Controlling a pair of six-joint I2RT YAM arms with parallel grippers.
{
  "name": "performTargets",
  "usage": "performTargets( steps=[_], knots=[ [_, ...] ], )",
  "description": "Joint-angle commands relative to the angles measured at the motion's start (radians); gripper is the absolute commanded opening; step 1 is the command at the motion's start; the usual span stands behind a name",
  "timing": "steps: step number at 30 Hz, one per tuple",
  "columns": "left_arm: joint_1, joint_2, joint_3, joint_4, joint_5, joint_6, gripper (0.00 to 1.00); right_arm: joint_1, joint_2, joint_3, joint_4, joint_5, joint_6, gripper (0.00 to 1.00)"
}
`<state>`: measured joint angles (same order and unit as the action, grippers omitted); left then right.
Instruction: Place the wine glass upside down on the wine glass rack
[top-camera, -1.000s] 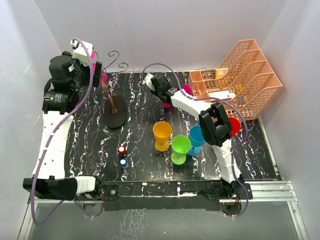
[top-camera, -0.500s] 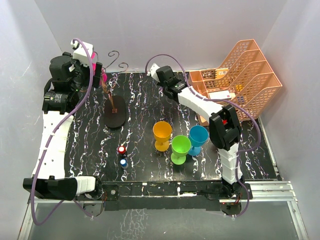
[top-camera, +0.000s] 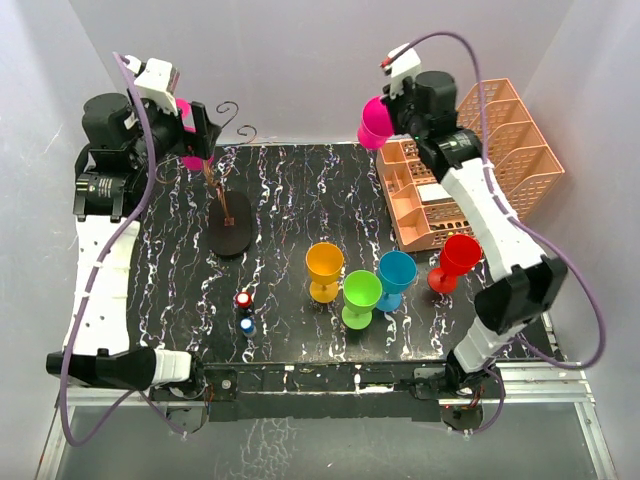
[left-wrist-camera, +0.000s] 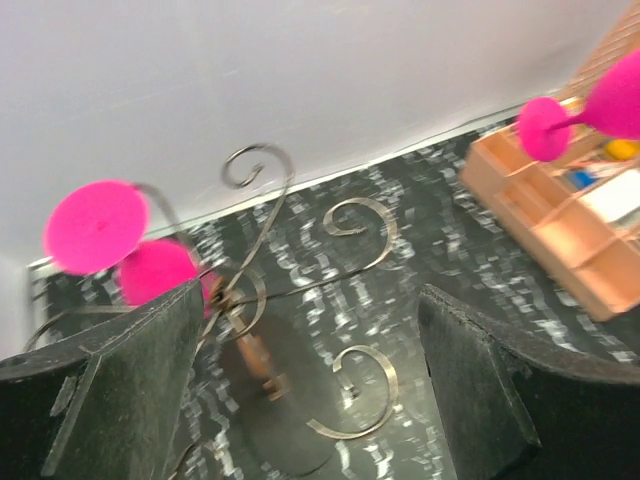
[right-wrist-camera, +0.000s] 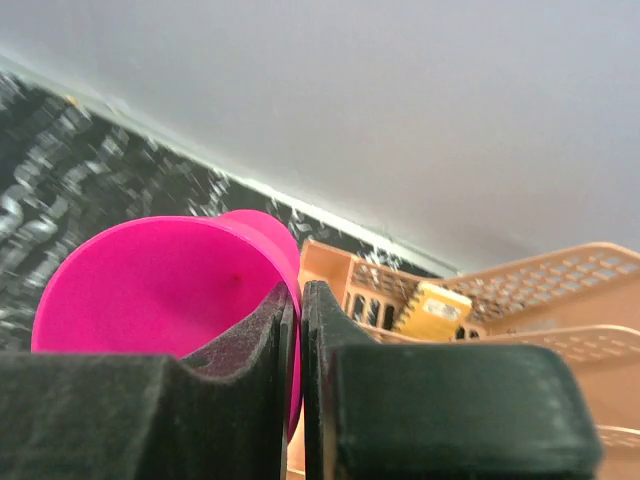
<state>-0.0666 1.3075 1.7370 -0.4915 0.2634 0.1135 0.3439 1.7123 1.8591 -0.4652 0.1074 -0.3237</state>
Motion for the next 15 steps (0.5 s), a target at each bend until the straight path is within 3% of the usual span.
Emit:
performTargets(
  steps=[1, 6, 15],
  knots=[
    [0.002, 0.052, 0.060, 0.070, 0.291, -0.225, 0.86, 0.007, -0.115, 0.069, 0.083, -0.183, 0.147, 0.08],
    [-0.036, 0.119, 0.044, 0.223, 0.425, -0.467, 0.86, 0.007, -0.121, 0.178, 0.040, -0.310, 0.232, 0.08],
    [-0.155, 0.196, 0.059, 0.320, 0.422, -0.612, 0.84, 0.009, -0.097, 0.300, 0.015, -0.524, 0.362, 0.08]
  ],
)
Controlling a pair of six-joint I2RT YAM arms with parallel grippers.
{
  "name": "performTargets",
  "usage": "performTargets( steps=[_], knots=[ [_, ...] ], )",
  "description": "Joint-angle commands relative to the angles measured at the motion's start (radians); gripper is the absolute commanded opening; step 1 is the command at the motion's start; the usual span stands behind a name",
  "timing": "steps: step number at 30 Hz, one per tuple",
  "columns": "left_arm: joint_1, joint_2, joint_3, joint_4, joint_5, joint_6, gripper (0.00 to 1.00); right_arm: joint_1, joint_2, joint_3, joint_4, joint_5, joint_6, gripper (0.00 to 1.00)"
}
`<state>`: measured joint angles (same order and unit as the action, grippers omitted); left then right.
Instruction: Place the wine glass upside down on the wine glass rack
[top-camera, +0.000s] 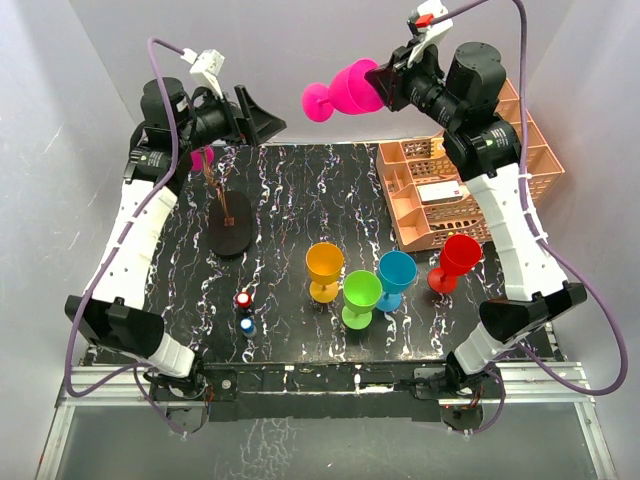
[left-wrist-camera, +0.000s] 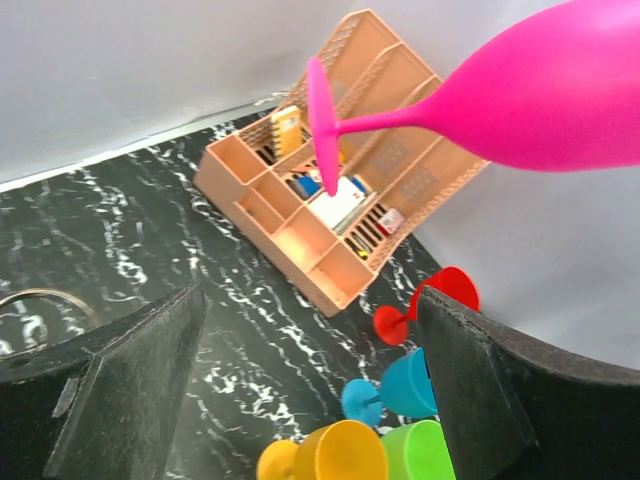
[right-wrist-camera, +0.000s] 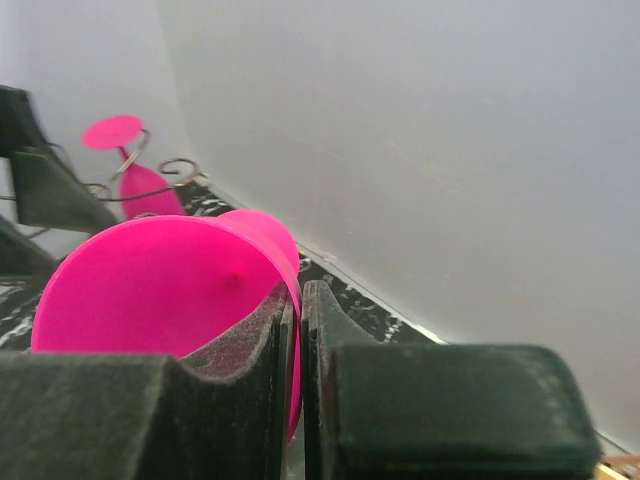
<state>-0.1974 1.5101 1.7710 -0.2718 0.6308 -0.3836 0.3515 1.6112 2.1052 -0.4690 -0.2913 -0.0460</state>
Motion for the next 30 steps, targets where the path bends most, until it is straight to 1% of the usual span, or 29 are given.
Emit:
performTargets(
  steps=[1, 5, 11, 15, 20, 27, 30],
  knots=[
    [-0.031, 0.001, 0.025, 0.111, 0.058, -0.130, 0.84, 0.000, 0.003, 0.052, 0.019, -0.140, 0.091, 0.08],
    [-0.042, 0.023, 0.025, 0.140, 0.062, -0.168, 0.82, 0.001, 0.004, 0.040, 0.028, -0.199, 0.114, 0.08],
    [-0.045, 0.028, 0.009, 0.144, 0.057, -0.182, 0.69, 0.001, 0.005, 0.050, 0.030, -0.240, 0.130, 0.08],
    [-0.046, 0.031, -0.013, 0.171, 0.076, -0.209, 0.59, 0.001, 0.013, 0.050, 0.034, -0.268, 0.146, 0.08],
    [-0.049, 0.037, -0.022, 0.169, 0.081, -0.216, 0.50, 0.001, 0.017, 0.041, 0.040, -0.274, 0.153, 0.08],
    [-0.052, 0.030, -0.054, 0.182, 0.089, -0.234, 0.31, 0.001, 0.021, 0.034, 0.049, -0.275, 0.155, 0.08],
    [-0.052, 0.026, -0.066, 0.186, 0.092, -0.240, 0.28, 0.001, 0.022, 0.025, 0.053, -0.278, 0.159, 0.08]
  ],
)
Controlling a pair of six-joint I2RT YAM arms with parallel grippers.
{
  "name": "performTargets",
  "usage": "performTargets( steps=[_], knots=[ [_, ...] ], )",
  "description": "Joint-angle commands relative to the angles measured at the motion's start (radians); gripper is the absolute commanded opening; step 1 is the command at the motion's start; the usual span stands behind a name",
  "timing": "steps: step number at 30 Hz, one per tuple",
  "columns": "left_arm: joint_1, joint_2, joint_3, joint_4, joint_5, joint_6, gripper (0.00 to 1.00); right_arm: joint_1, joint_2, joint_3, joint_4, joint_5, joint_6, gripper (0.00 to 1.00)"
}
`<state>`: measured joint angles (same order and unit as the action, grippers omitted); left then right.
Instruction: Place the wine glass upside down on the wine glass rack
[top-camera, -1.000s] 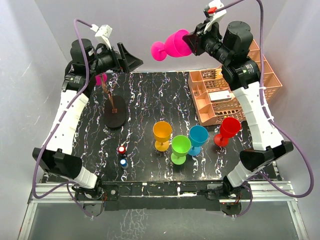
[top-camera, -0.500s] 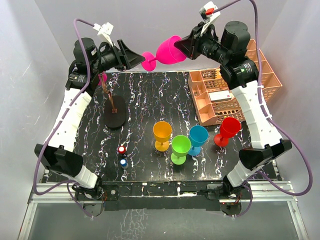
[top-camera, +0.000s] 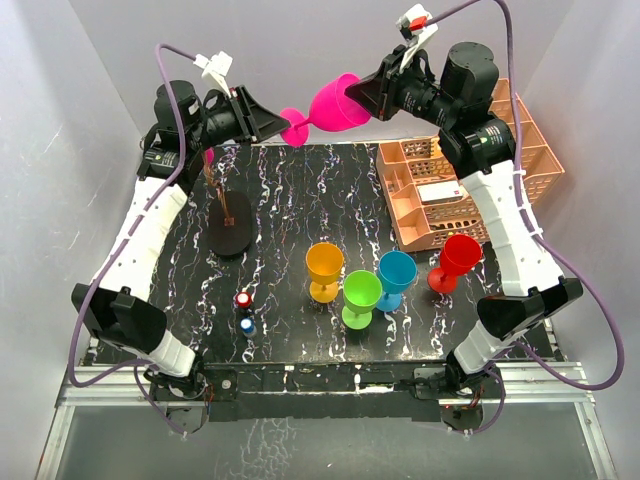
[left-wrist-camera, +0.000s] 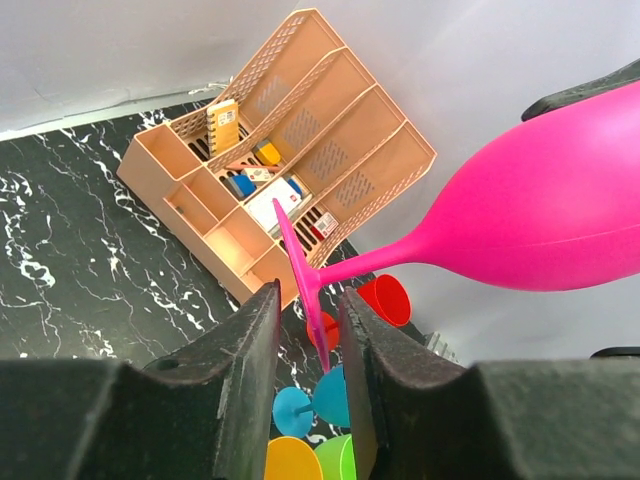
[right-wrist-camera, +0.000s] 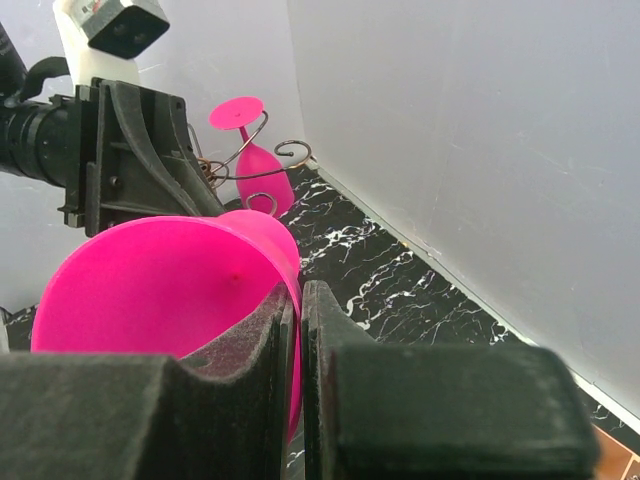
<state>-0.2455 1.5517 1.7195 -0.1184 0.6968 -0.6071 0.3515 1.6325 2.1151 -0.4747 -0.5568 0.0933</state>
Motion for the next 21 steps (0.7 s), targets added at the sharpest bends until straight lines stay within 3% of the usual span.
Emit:
performTargets(
  steps=[1, 8, 13, 17, 21],
  knots=[
    [-0.004, -0.015, -0.016, 0.033, 0.026, -0.021, 0.28, 0.001, 0.001, 0.013, 0.062, -0.013, 0.022, 0.08],
    [-0.003, -0.021, -0.028, 0.041, 0.028, -0.027, 0.20, 0.001, -0.003, -0.007, 0.071, -0.028, 0.028, 0.08],
    [-0.003, -0.030, -0.035, 0.048, 0.030, -0.035, 0.00, 0.001, -0.017, -0.032, 0.076, -0.018, 0.019, 0.08],
    [-0.001, -0.042, -0.027, 0.028, 0.015, -0.015, 0.00, 0.001, -0.032, -0.044, 0.060, -0.001, -0.016, 0.27],
    [0.027, -0.061, -0.008, 0.002, 0.007, 0.011, 0.00, 0.001, -0.049, -0.046, 0.028, 0.033, -0.062, 0.55]
  ],
)
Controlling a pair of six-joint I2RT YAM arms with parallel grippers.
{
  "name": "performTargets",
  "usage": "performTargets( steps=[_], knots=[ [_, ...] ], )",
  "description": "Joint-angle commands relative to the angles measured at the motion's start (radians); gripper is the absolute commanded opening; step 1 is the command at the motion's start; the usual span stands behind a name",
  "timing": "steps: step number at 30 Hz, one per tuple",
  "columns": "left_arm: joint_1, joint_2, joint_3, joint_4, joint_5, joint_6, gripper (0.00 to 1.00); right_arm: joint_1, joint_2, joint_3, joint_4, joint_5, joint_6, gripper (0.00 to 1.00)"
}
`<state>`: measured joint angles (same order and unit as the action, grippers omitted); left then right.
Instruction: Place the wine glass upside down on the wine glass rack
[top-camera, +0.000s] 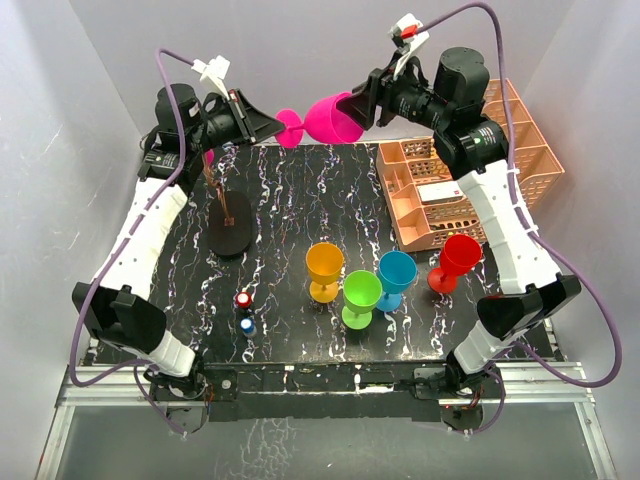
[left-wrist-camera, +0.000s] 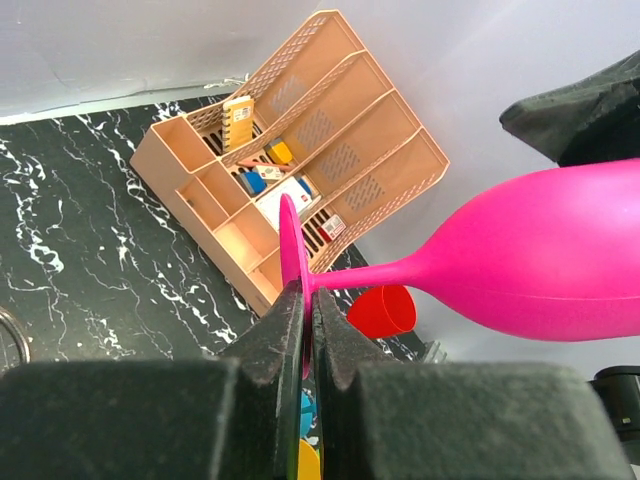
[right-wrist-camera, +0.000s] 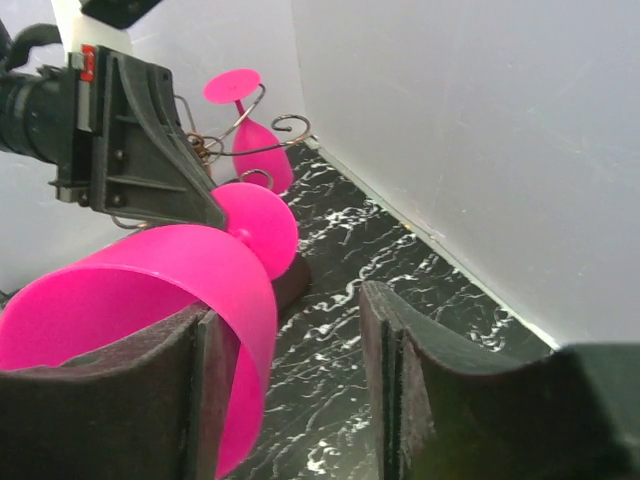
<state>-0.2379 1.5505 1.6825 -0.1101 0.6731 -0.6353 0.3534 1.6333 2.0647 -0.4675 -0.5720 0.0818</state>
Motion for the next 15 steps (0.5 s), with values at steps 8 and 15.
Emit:
performTargets(
  steps=[8, 15],
  knots=[
    [0.126, -0.106, 0.107, -0.116, -0.056, 0.145, 0.00, -0.004, -0.097, -0.004, -0.039, 0.145, -0.135, 0.77],
    [0.158, -0.166, 0.193, -0.249, -0.379, 0.402, 0.00, -0.020, -0.112, -0.008, -0.053, 0.157, -0.134, 0.82]
  ],
)
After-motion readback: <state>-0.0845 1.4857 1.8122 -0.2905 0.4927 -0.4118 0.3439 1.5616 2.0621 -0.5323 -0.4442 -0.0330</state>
